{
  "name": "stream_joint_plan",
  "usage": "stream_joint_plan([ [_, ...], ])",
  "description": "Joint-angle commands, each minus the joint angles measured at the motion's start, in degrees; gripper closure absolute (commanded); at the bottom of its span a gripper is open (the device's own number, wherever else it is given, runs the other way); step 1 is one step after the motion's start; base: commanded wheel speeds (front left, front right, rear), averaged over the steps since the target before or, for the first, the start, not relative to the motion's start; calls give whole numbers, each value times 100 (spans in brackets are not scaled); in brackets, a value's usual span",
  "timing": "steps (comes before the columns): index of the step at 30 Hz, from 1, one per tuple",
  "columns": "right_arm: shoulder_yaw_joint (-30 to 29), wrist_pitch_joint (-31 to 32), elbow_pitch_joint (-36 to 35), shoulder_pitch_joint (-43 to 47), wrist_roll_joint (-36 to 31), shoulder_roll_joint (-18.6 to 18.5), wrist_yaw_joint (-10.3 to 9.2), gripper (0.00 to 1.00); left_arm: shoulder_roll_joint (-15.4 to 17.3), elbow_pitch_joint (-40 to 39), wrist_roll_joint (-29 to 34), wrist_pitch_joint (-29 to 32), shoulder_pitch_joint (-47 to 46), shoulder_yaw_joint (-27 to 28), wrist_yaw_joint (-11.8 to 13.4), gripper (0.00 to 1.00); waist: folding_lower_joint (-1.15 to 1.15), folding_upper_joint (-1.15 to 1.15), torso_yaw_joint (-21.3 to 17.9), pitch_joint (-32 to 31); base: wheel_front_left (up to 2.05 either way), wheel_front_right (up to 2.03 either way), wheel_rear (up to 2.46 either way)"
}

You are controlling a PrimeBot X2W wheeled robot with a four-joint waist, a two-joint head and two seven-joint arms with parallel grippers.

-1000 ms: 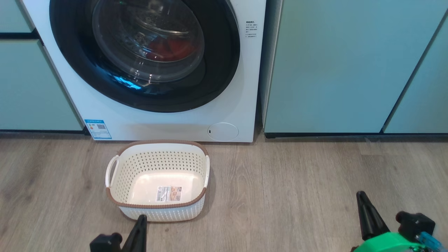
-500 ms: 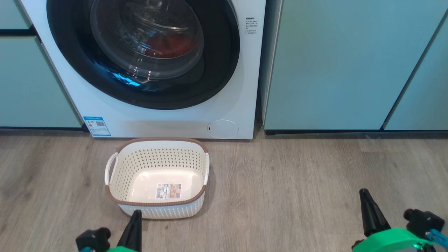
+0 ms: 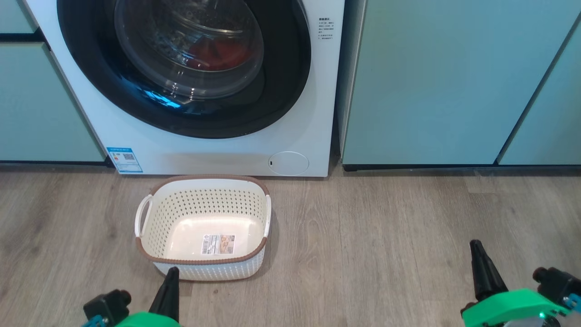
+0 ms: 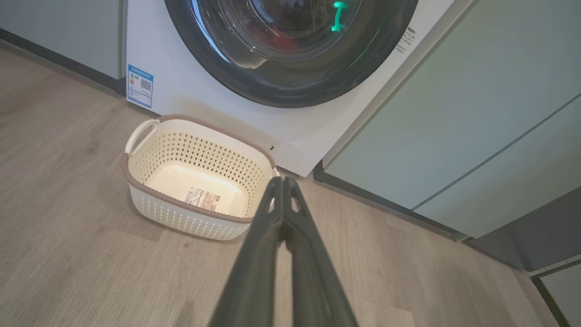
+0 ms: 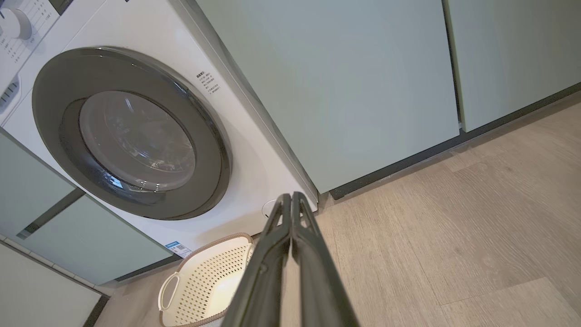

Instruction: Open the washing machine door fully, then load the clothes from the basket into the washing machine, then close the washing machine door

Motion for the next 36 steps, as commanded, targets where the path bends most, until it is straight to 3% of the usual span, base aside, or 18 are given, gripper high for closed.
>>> stream_joint_plan([
  [1, 6, 49, -212, -344, 147, -27, -1, 100, 16, -154, -139, 28, -332, 129, -40, 100, 0, 0, -1, 6, 0, 0, 0],
  [36, -50, 633, -253, -663, 2315, -37, -1, 100, 33, -111, -2348, 604, -739, 517, -255, 100, 0, 0, -15, 202, 0, 0, 0],
])
